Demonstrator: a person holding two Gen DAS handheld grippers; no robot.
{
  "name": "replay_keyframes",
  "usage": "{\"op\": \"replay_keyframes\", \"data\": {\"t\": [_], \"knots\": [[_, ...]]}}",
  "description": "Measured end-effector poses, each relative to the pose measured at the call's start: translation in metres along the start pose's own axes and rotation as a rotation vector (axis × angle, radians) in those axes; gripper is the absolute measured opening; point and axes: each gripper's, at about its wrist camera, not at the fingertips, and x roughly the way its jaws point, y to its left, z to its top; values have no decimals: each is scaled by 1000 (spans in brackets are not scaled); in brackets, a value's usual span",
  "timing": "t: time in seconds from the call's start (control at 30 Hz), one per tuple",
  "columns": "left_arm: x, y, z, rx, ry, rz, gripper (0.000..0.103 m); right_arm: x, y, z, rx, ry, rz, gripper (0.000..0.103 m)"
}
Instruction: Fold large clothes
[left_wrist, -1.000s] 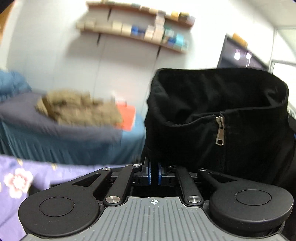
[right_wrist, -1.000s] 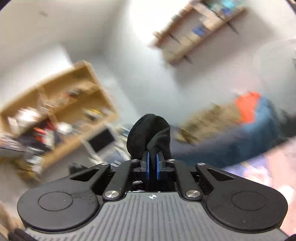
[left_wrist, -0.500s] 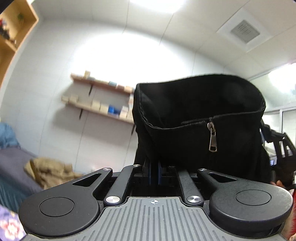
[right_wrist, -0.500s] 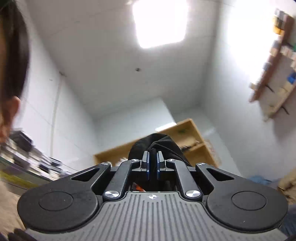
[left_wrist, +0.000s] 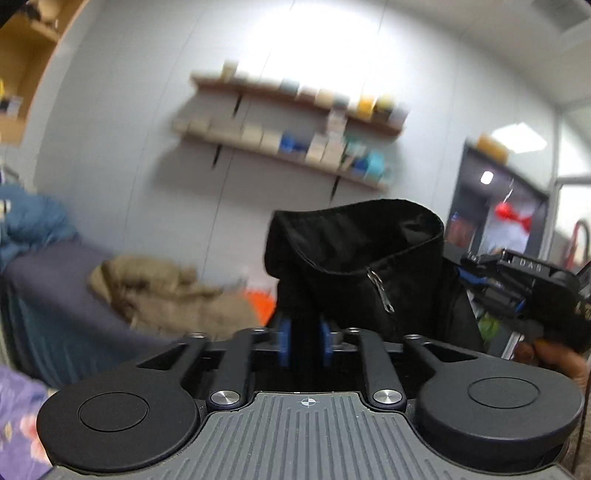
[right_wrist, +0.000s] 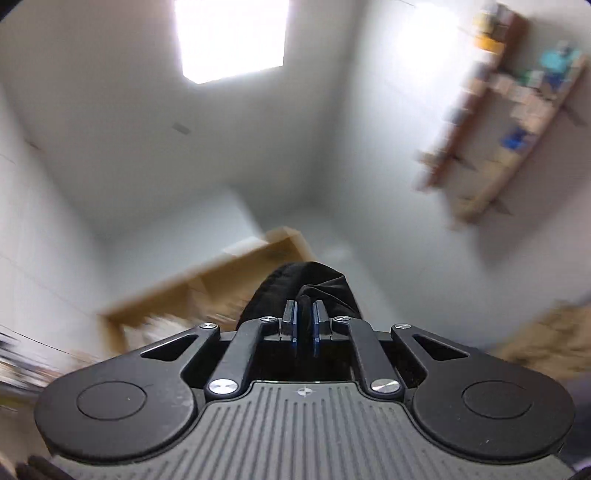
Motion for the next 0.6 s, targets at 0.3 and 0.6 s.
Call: {"op": "replay_keyframes", "data": {"t": [0.3, 0.6], "knots": [[102, 98, -165, -29, 488, 210, 103, 39, -132, -160, -259, 273, -884, 91], [10, 125, -193, -143, 633, 318, 103, -83, -151, -240, 9, 473, -1135, 94]]}}
